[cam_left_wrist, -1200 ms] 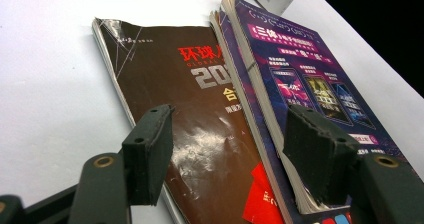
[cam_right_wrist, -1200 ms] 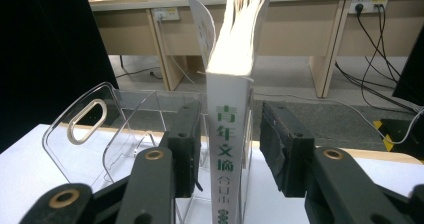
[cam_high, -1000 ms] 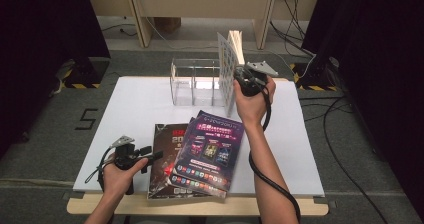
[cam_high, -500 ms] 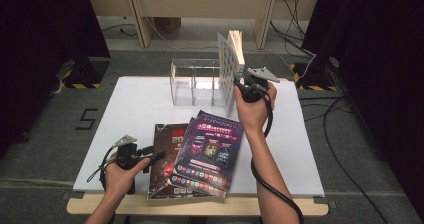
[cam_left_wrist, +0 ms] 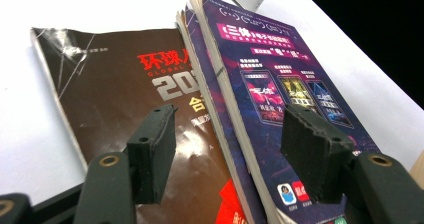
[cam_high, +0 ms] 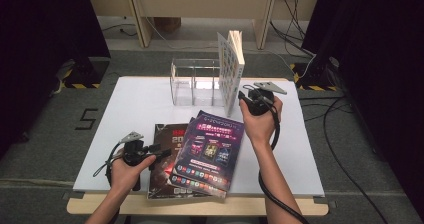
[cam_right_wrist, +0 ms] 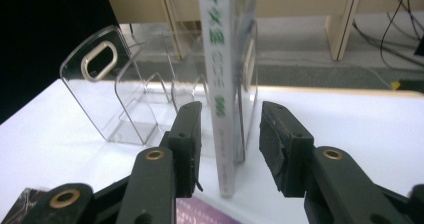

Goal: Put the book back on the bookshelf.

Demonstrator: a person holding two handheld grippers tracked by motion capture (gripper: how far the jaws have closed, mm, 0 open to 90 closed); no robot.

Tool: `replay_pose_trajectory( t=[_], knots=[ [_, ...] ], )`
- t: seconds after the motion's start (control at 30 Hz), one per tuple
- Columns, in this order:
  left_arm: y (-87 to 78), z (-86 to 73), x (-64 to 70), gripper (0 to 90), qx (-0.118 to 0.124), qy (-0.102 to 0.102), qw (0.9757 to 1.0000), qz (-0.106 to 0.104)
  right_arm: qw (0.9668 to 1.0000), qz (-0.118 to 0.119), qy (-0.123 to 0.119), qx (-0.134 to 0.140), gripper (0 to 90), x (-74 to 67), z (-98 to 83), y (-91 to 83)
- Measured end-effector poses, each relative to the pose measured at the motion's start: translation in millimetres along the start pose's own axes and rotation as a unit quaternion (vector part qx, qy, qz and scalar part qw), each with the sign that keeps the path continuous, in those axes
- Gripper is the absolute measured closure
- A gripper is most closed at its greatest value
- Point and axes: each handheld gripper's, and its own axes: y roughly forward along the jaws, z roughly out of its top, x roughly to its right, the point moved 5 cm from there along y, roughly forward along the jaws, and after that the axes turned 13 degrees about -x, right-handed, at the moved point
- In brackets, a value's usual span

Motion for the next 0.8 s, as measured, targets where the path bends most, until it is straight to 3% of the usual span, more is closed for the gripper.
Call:
replay_pose_trajectory(
  t=[0.37, 0.4, 0.6, 0.8],
  knots=[
    [28.2, 18.3, 12.5, 45.9, -0.032, 0.008, 0.9992, -0.021, 0.9981, 0.008, 0.005, -0.062, 61.1, 9.3, -37.5, 13.4],
    [34.2, 22.1, 13.5, 46.2, -0.04, 0.011, 0.999, -0.017, 0.9968, 0.013, 0.009, -0.078, 61.1, 10.5, -47.2, 17.6],
    [48.5, 31.4, 17.8, 47.8, -0.058, 0.021, 0.998, -0.013, 0.993, 0.021, 0.014, -0.115, 60.9, 14.5, -69.0, 27.6],
    [61.6, 38.2, 15.2, 52.0, -0.066, 0.01, 0.9977, -0.004, 0.9873, 0.042, 0.029, -0.15, 60.7, 14.2, -86.2, 36.5]
  ],
)
